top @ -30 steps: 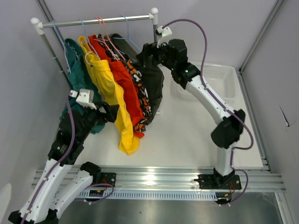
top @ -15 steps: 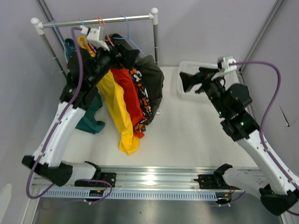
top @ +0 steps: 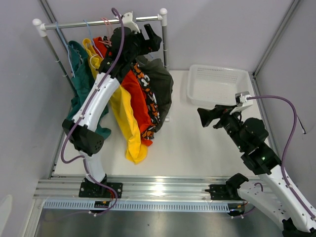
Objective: Remove the shorts from the hanger
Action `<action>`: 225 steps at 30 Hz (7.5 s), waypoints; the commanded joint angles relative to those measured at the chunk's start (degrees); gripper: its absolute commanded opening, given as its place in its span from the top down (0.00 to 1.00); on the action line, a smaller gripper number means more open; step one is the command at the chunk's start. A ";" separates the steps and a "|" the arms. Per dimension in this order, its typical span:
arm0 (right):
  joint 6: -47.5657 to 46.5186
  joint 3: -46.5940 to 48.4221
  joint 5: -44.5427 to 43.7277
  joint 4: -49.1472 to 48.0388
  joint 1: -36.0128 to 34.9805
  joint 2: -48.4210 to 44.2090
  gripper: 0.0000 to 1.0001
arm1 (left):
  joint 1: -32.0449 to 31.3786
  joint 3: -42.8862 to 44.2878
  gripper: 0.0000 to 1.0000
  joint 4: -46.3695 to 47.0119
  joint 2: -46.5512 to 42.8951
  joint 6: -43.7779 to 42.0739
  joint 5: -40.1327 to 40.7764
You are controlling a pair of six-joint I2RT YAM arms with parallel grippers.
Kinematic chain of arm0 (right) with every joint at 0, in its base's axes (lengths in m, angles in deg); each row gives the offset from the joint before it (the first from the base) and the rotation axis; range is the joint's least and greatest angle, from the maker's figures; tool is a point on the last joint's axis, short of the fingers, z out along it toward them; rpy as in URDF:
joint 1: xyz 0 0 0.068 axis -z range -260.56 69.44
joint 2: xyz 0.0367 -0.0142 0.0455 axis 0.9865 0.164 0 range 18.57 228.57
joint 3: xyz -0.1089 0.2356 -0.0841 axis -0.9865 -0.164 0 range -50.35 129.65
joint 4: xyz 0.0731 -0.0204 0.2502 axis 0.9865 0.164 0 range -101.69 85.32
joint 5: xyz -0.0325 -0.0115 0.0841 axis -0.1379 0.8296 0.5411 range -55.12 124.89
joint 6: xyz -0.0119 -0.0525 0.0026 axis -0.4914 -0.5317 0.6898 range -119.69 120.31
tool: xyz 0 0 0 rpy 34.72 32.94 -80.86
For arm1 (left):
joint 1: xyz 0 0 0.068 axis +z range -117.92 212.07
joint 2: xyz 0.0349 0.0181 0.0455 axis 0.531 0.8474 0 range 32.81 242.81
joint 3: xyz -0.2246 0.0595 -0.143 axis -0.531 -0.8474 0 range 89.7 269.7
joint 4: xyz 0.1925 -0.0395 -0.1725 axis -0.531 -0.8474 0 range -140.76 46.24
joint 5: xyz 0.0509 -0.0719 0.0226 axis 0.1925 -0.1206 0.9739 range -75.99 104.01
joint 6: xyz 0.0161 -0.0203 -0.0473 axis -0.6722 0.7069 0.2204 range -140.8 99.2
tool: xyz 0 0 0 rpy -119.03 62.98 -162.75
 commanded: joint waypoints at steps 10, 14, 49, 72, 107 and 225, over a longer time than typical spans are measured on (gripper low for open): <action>-1.53 -1.29 -0.60 1.71 0.12 -0.58 0.01 | -7.76 -2.20 0.09 -3.84 -7.88 -0.87 17.25; -0.74 -1.82 -0.25 1.54 0.21 -0.23 0.01 | -8.38 -2.11 0.10 -6.66 -8.15 -0.87 21.21; -0.82 -2.08 -2.09 5.85 0.29 -0.76 0.01 | -2.23 13.53 1.00 -10.00 9.26 0.27 23.24; 1.11 8.37 11.78 2.95 -1.45 5.56 0.01 | -3.72 13.27 1.00 -13.43 -5.25 8.44 4.87; -3.99 11.21 -19.58 -32.91 -22.03 43.99 1.00 | -1.70 -9.67 1.00 -4.99 -16.32 13.81 2.94; 18.42 21.68 -1.05 -25.43 26.22 55.78 0.02 | 5.94 7.81 1.00 -19.05 -2.27 7.47 -13.58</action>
